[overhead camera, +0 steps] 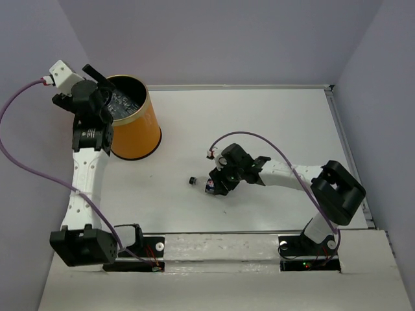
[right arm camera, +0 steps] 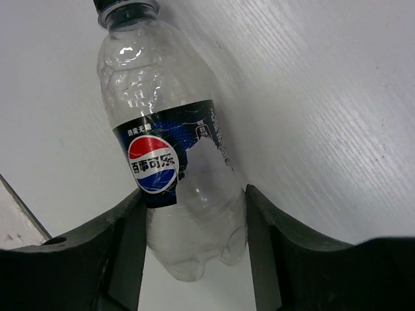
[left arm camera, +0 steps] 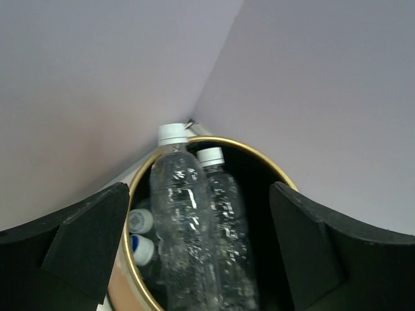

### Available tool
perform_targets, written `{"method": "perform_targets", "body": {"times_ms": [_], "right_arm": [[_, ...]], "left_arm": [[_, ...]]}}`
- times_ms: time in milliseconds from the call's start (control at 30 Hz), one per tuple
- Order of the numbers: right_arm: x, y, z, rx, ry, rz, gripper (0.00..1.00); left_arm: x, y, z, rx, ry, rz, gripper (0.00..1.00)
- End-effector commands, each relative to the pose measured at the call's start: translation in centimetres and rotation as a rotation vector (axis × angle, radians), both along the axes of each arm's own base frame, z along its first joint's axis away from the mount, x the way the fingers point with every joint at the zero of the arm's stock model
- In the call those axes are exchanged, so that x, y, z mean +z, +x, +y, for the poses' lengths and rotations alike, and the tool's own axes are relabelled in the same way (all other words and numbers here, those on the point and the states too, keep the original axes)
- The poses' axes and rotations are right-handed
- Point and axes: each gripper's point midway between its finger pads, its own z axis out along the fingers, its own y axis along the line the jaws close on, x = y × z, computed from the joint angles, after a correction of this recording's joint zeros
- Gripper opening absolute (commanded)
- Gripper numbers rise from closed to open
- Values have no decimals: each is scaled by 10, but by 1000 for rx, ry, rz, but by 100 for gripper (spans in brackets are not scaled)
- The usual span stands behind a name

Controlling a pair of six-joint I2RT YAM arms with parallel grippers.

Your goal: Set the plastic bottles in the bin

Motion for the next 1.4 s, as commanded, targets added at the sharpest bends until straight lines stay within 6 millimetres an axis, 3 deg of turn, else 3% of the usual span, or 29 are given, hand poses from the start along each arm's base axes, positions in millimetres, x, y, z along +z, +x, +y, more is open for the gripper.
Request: {"method": "perform_targets", "body": {"times_ms": [0, 33, 67, 167, 267, 300, 333, 367, 433, 500, 700, 900, 967, 1000, 1067, 1167, 1200, 1367], "right_arm": [[37, 14, 16, -10, 104, -94, 45], [40, 14, 16, -14, 114, -103, 45], [42, 14, 14, -19, 118, -109, 44], [61, 16, 16, -37, 173, -152, 43], [83, 21, 14, -79, 240, -217, 42], [85, 21, 12, -90, 255, -231, 42], [95, 24, 14, -102, 289, -259, 42], [103, 24, 10, -122, 311, -278, 42], [116, 26, 10, -133, 357, -312, 42], [127, 26, 8, -150, 396, -339, 42], [136, 29, 3, -185, 426, -375, 41], [138, 29, 2, -195, 433, -380, 41], [140, 30, 1, -202, 439, -388, 41], [139, 30, 0, -203, 437, -387, 41], [142, 31, -2, -218, 445, -396, 41], [145, 31, -3, -226, 458, -403, 41], [147, 31, -2, -229, 464, -402, 41], [145, 32, -3, -242, 462, -398, 47]], "left_arm": [[49, -36, -53, -179, -12, -156, 99], [46, -40, -64, -210, -13, -149, 99], [41, -43, -90, -295, -20, -134, 99], [21, -58, -138, -484, -56, -101, 99], [-20, -77, -204, -755, -142, 1, 99], [-30, -82, -217, -811, -181, 21, 99], [-54, -87, -231, -864, -209, 79, 99], [-64, -98, -255, -971, -261, 108, 99], [-94, -107, -274, -1041, -299, 184, 99], [-112, -115, -293, -1099, -315, 234, 99], [-145, -115, -326, -1187, -351, 316, 99], [-160, -113, -353, -1249, -361, 368, 95], [-162, -110, -357, -1250, -369, 361, 84], [-163, -109, -360, -1254, -377, 354, 69], [-164, -108, -361, -1252, -389, 349, 51], [-165, -107, -358, -1233, -393, 340, 34], [-162, -107, -356, -1228, -397, 321, 23], [-142, -102, -352, -1199, -400, 244, 2]]}}
